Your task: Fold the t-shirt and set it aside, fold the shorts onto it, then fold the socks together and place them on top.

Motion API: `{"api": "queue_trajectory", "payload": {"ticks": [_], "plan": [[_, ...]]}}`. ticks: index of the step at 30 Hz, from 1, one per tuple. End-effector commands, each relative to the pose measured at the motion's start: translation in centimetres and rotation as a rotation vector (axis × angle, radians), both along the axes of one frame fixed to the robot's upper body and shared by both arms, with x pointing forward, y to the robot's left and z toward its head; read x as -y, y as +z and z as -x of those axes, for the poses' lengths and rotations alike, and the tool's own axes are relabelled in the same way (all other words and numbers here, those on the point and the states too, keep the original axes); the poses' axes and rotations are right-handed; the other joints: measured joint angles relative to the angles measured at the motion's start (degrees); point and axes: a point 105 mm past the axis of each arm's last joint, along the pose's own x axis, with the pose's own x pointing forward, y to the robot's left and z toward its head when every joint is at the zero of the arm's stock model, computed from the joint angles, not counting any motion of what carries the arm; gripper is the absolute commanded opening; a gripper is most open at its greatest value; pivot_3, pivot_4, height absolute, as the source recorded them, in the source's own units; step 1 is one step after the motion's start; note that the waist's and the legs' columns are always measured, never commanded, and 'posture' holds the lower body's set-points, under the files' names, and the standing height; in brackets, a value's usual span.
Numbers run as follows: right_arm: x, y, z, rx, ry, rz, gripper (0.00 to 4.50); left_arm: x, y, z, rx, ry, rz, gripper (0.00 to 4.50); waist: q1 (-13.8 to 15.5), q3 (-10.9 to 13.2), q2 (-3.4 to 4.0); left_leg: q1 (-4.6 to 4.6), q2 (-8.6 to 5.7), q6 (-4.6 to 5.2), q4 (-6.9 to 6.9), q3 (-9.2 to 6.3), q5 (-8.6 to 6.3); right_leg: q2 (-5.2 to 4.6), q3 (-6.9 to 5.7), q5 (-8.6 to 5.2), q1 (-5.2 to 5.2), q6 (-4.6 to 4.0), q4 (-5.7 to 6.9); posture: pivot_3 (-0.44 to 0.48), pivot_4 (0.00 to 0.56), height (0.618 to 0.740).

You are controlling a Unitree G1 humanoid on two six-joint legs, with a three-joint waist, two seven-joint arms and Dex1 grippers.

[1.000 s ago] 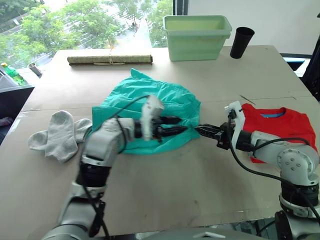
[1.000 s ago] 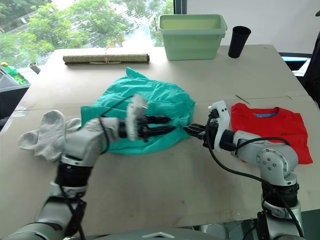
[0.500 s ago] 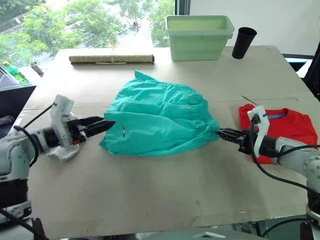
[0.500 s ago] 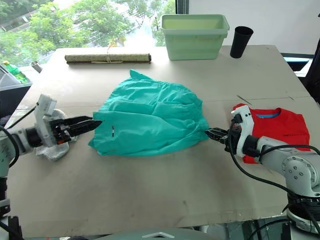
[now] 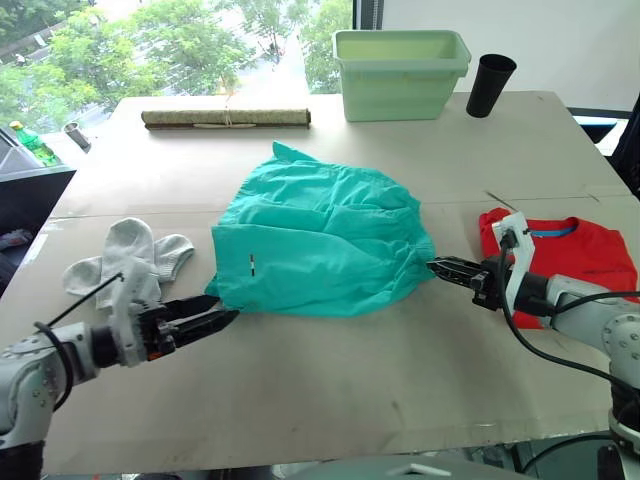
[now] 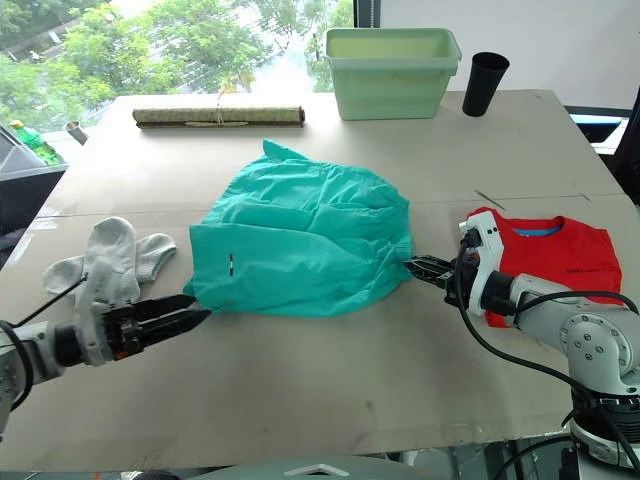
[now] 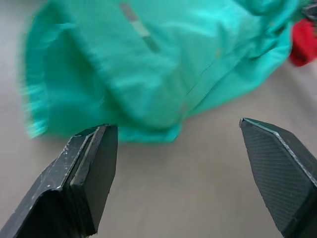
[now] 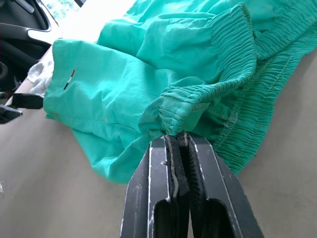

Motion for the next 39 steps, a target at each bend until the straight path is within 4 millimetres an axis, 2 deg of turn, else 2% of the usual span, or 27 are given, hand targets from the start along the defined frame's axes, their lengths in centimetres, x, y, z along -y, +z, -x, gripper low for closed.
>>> {"api": "queue_trajectory", "payload": {"ticks": [1,10,13,20,21,25,27,31,34,37,39], "plan": [[-0.4,1.2,0.3,0.052,0.024,-0.006,0.0,1.0,0.0,0.0,0.037,-0.042,-0.028,4.19,-0.16,0.01,0.01,0.0,0.0,0.0,-0.05,0.01,0.0,0.01,-0.01,0.05,0.0,0.08,0.0,0.0,0.15,0.727],[-0.5,1.3,0.4,0.054,0.023,-0.006,0.0,3.1,-1.0,-0.7,0.081,-0.072,0.003,4.19,-0.24,0.0,0.0,0.0,0.0,0.0,-0.13,0.04,0.01,0.04,-0.03,0.05,0.01,0.09,-0.01,0.0,0.15,0.727],[-0.5,1.4,0.4,0.055,0.02,-0.005,0.0,3.0,-1.5,-0.4,0.088,-0.083,-0.007,3.46,-0.28,0.0,0.0,0.02,0.0,0.01,-0.12,0.03,0.01,0.03,-0.03,0.05,-0.01,0.08,-0.01,0.0,0.15,0.727],[-0.2,1.4,0.5,0.057,0.006,-0.001,0.0,2.8,-1.3,-0.6,0.117,-0.101,-0.002,0.13,-0.24,0.0,0.0,0.0,0.0,0.02,-0.13,0.03,0.0,0.03,-0.04,0.04,-0.02,0.08,-0.02,0.0,0.15,0.727],[-0.1,1.7,0.5,0.064,0.004,-0.01,0.0,2.9,-0.9,-0.7,0.123,-0.101,0.011,0.02,-0.24,0.0,0.01,0.01,0.0,0.02,-0.13,0.03,0.0,0.03,-0.04,0.04,-0.02,0.08,-0.02,0.0,0.15,0.727],[1.1,3.1,1.3,0.108,0.002,-0.041,0.0,2.1,2.2,0.0,0.067,-0.154,0.132,0.02,-0.11,0.03,-0.06,-0.02,0.0,0.08,-0.13,-0.02,-0.04,0.04,-0.07,0.04,-0.02,0.08,-0.02,0.0,0.15,0.727],[2.1,4.0,2.1,0.125,0.013,-0.054,0.0,1.9,4.2,1.2,-0.005,-0.23,0.183,0.02,-0.1,0.05,-0.06,-0.06,0.0,0.02,-0.12,-0.09,0.0,0.05,-0.15,0.03,-0.03,0.08,-0.04,0.0,0.15,0.727],[3.8,6.3,5.1,0.124,0.108,-0.047,0.0,1.8,8.6,4.6,-0.175,-0.398,0.272,0.02,-0.26,0.19,0.18,-0.04,-0.03,0.08,-0.15,-0.04,-0.04,0.05,-0.14,0.02,0.0,0.09,-0.19,0.0,0.15,0.727],[4.7,8.1,6.0,0.139,0.126,-0.03,0.0,1.2,11.2,4.6,-0.172,-0.414,0.299,0.02,-0.26,0.23,0.3,0.02,-0.04,0.08,-0.26,-0.03,-0.04,0.06,-0.13,-0.04,0.02,0.0,-0.28,0.0,0.15,0.727],[4.7,10.0,3.8,0.232,0.061,0.02,0.0,1.1,13.5,-0.8,0.082,-0.285,0.306,0.02,-0.06,0.24,0.35,0.18,-0.04,0.23,-0.36,-0.05,-0.12,0.05,-0.12,-0.11,0.1,-0.12,-0.23,0.0,0.15,0.727],[4.6,11.7,-0.9,0.339,-0.085,0.023,0.0,1.0,15.9,-7.4,0.331,-0.086,0.334,0.02,0.13,0.2,0.33,0.08,-0.03,0.22,-0.4,-0.14,-0.09,0.06,-0.2,-0.08,0.01,-0.08,-0.22,0.0,0.15,0.727]]}}
